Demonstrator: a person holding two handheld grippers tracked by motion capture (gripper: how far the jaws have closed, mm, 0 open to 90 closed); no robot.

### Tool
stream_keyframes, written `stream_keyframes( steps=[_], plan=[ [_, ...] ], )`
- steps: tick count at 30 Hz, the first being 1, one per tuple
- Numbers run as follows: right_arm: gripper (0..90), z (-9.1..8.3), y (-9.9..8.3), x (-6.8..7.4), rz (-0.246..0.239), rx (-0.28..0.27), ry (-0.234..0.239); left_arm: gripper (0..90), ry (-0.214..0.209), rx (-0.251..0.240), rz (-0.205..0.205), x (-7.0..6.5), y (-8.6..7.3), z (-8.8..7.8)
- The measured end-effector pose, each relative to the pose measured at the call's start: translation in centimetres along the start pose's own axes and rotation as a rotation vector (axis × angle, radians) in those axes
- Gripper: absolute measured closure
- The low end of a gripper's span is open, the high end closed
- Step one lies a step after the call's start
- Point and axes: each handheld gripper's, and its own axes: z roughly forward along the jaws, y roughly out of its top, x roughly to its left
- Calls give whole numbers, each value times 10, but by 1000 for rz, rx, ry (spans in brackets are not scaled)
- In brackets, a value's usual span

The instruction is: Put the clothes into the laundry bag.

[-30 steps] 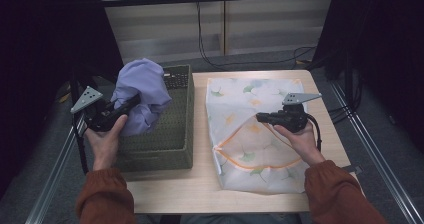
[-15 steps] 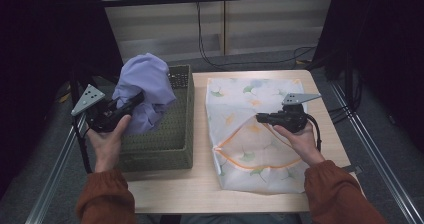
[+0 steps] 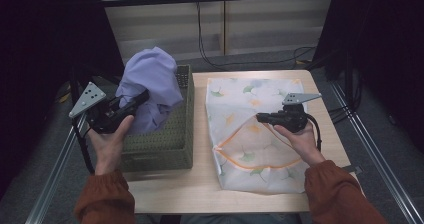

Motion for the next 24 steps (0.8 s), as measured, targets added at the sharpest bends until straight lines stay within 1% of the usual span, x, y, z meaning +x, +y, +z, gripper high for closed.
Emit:
stream_keyframes(
  steps=[3,4,7,11,12,13,14,15,16,17,18,20,21,22,23,24],
  plan=[
    [898,0,0,0,-1,0,0,724,-27,-1,-8,-5,2,2],
    [898,0,0,0,0,0,2,724,-27,5,8,-6,3,2],
    [898,0,1,1,0,-1,4,724,-56,8,-6,-12,4,7],
    [897,0,0,0,-1,1,2,724,-85,10,-5,-19,6,12],
    [898,0,0,0,1,2,3,724,-92,10,-2,-21,7,13],
    [898,0,0,0,1,3,3,724,-98,21,6,-23,7,14],
    [898,1,0,0,3,3,3,724,-102,22,7,-26,7,16],
    [898,1,0,0,2,2,3,724,-108,33,11,-27,8,16],
    [898,1,0,0,2,2,2,724,-125,30,17,-30,7,19],
    [898,1,0,0,2,2,4,724,-138,34,12,-33,7,21],
    [897,1,0,0,2,3,5,724,-139,37,16,-35,7,22],
    [898,1,0,0,1,3,8,724,-157,48,27,-42,8,27],
    [898,1,1,1,3,2,9,723,-175,51,29,-45,8,29],
    [897,0,1,1,2,0,9,723,-178,52,45,-48,8,31],
    [898,0,1,0,1,-1,10,723,-192,56,52,-50,9,32],
    [898,0,1,0,1,-3,10,723,-199,59,52,-53,9,34]
  ],
)
